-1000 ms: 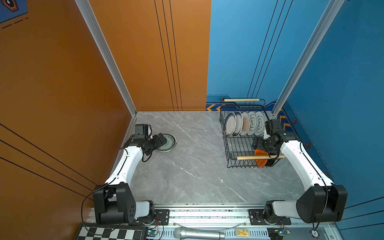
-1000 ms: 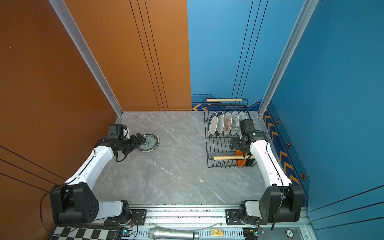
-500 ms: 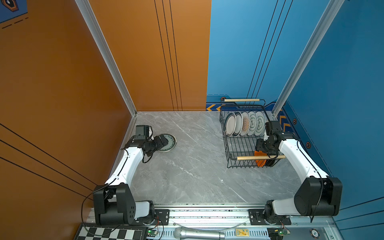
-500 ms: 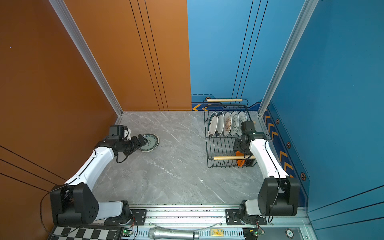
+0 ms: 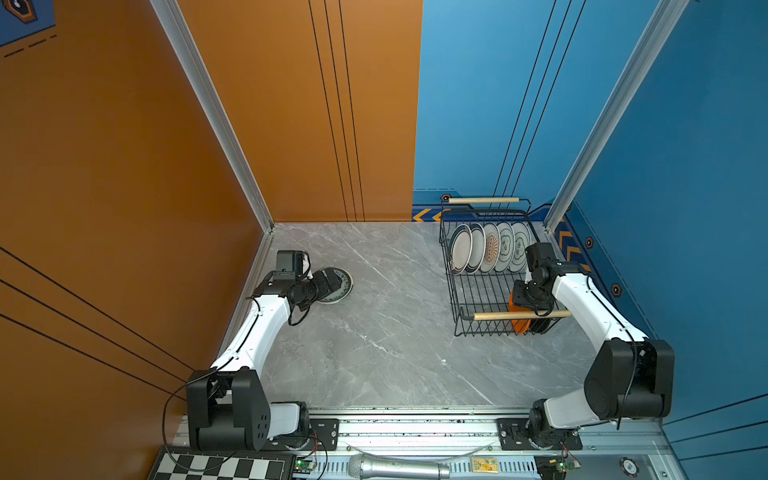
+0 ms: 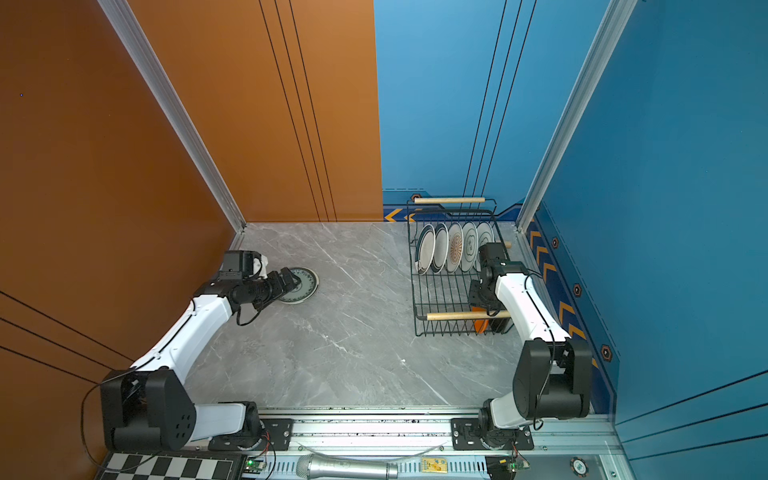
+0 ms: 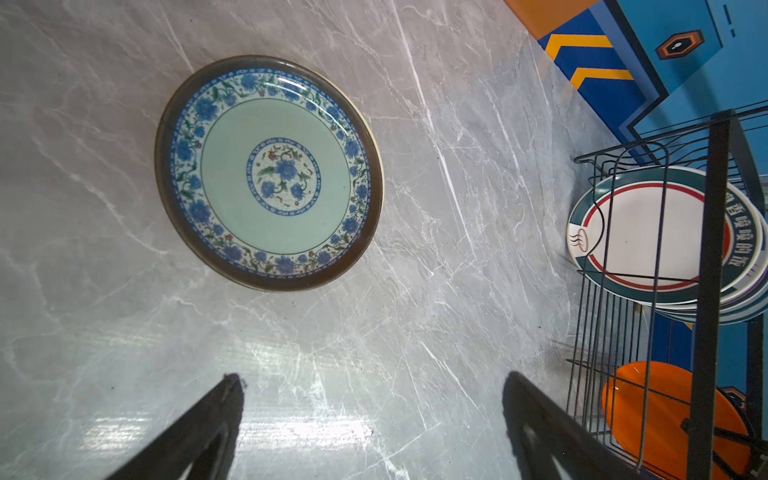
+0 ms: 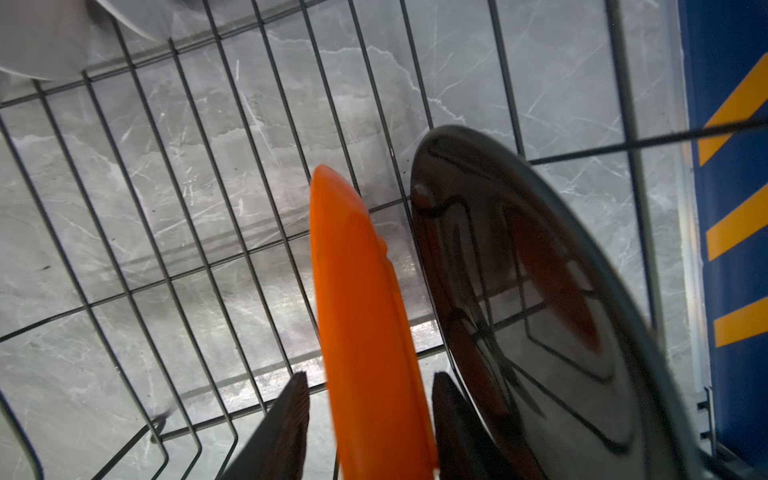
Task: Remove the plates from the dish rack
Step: 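Lower the right gripper into the rack and grasp the orange plate's rim, then lift the orange plate out toward the left gripper while the left gripper reaches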
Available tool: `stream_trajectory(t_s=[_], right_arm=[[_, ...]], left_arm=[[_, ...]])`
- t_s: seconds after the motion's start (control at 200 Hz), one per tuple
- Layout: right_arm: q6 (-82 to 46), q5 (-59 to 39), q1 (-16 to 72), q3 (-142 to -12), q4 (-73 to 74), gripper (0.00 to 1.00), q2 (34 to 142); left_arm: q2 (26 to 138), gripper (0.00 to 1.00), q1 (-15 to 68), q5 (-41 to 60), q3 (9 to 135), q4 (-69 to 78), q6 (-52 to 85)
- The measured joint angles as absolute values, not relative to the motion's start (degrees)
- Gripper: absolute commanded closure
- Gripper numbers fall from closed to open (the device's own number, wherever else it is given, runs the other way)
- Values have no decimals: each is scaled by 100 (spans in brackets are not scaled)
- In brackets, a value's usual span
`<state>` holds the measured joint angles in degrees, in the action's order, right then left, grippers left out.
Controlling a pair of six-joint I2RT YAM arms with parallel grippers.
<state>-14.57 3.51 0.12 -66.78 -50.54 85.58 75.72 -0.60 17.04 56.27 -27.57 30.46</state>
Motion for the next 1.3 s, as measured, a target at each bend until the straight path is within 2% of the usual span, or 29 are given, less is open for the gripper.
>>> stream_trajectory(t_s=[0.185, 0.31, 0.355, 0.576, 1.006, 1.297], right_arm=[[-1297, 576, 84, -6722, -5100, 72, 8691], [-1219, 720, 119, -6746, -5103, 77, 8713], [-1173, 775, 126, -6746, -5103, 82, 8724], [-991, 1009, 150, -6755, -5164, 93, 8799], [-982, 1240, 388, -6855, -5207, 100, 8809], [-893, 2141, 814, -7712, -5566, 100, 8809]], left_arm=[[7616, 2, 12, 1704, 5627, -2692, 3142], [7824, 2, 49, 1763, 5627, -2655, 3242], [7907, 2, 73, 1780, 5627, -2655, 3264], [8005, 2, 165, 1831, 5631, -2652, 3306], [8007, 2, 213, 1872, 5651, -2648, 3304], [7758, 2, 309, 1800, 5671, -2641, 3304]])
